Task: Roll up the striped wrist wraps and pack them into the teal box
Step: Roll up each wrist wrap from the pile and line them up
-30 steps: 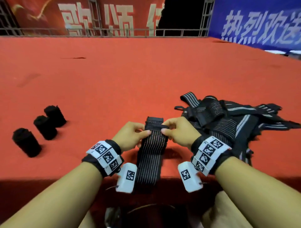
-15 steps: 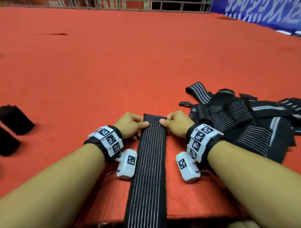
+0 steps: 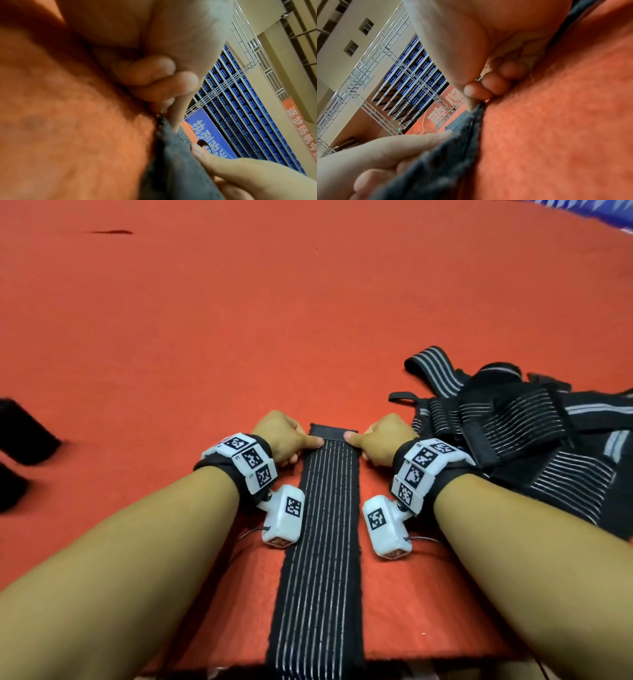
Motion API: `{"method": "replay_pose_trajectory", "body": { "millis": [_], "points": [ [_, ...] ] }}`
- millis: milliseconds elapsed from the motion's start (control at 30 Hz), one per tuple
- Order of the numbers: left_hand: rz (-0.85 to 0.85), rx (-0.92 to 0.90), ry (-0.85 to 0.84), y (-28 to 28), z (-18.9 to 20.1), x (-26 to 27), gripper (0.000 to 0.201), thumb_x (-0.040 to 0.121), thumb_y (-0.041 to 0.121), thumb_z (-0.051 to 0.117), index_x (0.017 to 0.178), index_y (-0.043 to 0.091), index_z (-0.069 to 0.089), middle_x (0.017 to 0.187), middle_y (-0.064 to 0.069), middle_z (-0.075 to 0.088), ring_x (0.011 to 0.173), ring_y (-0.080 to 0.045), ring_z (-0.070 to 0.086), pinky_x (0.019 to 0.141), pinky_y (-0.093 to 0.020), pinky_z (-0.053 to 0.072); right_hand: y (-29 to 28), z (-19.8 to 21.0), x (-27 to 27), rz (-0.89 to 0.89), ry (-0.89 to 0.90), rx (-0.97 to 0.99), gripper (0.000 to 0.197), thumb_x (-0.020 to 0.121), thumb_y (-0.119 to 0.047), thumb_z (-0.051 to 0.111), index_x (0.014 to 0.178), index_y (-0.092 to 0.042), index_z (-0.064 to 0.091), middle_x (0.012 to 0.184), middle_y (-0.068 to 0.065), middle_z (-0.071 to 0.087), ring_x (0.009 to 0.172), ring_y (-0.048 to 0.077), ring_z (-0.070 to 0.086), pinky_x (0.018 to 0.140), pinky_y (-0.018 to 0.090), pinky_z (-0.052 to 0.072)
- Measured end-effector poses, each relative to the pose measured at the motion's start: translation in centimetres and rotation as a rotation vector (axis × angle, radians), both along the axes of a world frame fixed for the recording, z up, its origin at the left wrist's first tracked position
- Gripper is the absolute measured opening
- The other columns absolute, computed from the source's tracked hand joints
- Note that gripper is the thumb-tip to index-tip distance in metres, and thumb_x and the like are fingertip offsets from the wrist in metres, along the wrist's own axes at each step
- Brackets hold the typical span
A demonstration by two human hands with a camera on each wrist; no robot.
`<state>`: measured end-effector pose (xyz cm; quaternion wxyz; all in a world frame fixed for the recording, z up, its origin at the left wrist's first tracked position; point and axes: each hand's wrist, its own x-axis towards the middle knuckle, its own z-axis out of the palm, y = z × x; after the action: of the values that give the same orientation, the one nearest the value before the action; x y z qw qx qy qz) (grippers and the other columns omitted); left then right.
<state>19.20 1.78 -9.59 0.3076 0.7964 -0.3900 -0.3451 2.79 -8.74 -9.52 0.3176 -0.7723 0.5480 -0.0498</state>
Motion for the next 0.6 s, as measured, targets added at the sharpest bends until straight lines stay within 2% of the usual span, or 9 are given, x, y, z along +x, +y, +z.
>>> {"method": "replay_pose_trajectory", "body": {
  "millis": [67,200,267,333,367,433,533,600],
  "points": [
    [0.013,0.01,-0.01,0.2,0.2,-0.3,0.04,0.087,0.034,0.078,0.062,0.015,0.054,0.039,0.001,0.05,0.028,-0.01,0.039,0.035,-0.015,0.031,0.4,0.3,-0.2,-0.002,-0.016,0.032,0.053,0.088,-0.054,0.067,0.052,-0.015,0.064,0.044,-0.004,0.062,0.059,0.018,0.064,0.071,0.032,0.053],
    [0.033,0.023,0.052,1.9,1.4,-1.4,0.033,0.09,0.037,0.074,0.075,0.014,0.056,0.042,0.003,0.056,0.031,-0.008,0.046,0.037,-0.016,0.037,2.6,1.5,-1.0,0.073,-0.115,0.127,0.045,0.087,-0.045,0.074,0.058,-0.013,0.062,0.062,0.003,0.067,0.066,0.021,0.061,0.08,0.038,0.053],
    [0.019,0.07,0.03,3.8,2.1,-1.9,0.04,0.089,0.046,0.073,0.074,0.012,0.058,0.047,-0.002,0.057,0.036,-0.013,0.047,0.039,-0.018,0.038,4.3,2.2,-2.4,0.121,-0.198,0.168,0.038,0.089,-0.038,0.074,0.065,-0.012,0.059,0.072,0.01,0.065,0.069,0.023,0.057,0.073,0.037,0.05],
    [0.029,0.115,0.003,6.7,2.5,-2.5,0.045,0.088,0.051,0.072,0.074,0.01,0.06,0.054,-0.006,0.059,0.041,-0.017,0.049,0.042,-0.021,0.038,6.4,2.8,-4.6,0.142,-0.222,0.211,0.034,0.092,-0.034,0.072,0.071,-0.011,0.058,0.073,0.013,0.062,0.062,0.021,0.054,0.061,0.029,0.046],
    [0.033,0.129,-0.014,8.4,2.5,-3.0,0.046,0.088,0.051,0.072,0.074,0.009,0.061,0.057,-0.007,0.062,0.042,-0.018,0.051,0.043,-0.021,0.039,7.5,2.8,-5.8,0.158,-0.197,0.219,0.031,0.092,-0.033,0.071,0.074,-0.011,0.059,0.072,0.012,0.06,0.059,0.02,0.052,0.057,0.027,0.043],
    [0.017,0.155,-0.052,11.8,2.6,-4.4,0.046,0.089,0.051,0.071,0.07,0.009,0.062,0.056,-0.006,0.065,0.041,-0.017,0.054,0.045,-0.022,0.04,9.7,2.8,-7.8,0.195,-0.07,0.165,0.032,0.089,-0.037,0.073,0.076,-0.01,0.061,0.067,0.006,0.057,0.058,0.019,0.049,0.059,0.028,0.042],
    [-0.022,0.17,-0.058,15.7,3.0,-7.2,0.047,0.091,0.049,0.069,0.065,0.011,0.06,0.05,-0.001,0.064,0.04,-0.014,0.056,0.047,-0.021,0.042,13.8,3.1,-9.2,0.216,0.046,0.089,0.053,0.083,-0.046,0.077,0.058,-0.012,0.045,0.057,0.004,0.045,0.054,0.022,0.04,0.061,0.031,0.038],
    [-0.056,0.182,-0.074,17.3,3.2,-8.9,0.047,0.09,0.049,0.071,0.065,0.012,0.059,0.05,-0.002,0.064,0.042,-0.016,0.056,0.047,-0.021,0.041,16.5,3.6,-9.6,0.25,0.058,0.079,0.058,0.083,-0.048,0.076,0.056,-0.015,0.037,0.056,0.002,0.039,0.052,0.02,0.037,0.053,0.031,0.032]
  ]
}}
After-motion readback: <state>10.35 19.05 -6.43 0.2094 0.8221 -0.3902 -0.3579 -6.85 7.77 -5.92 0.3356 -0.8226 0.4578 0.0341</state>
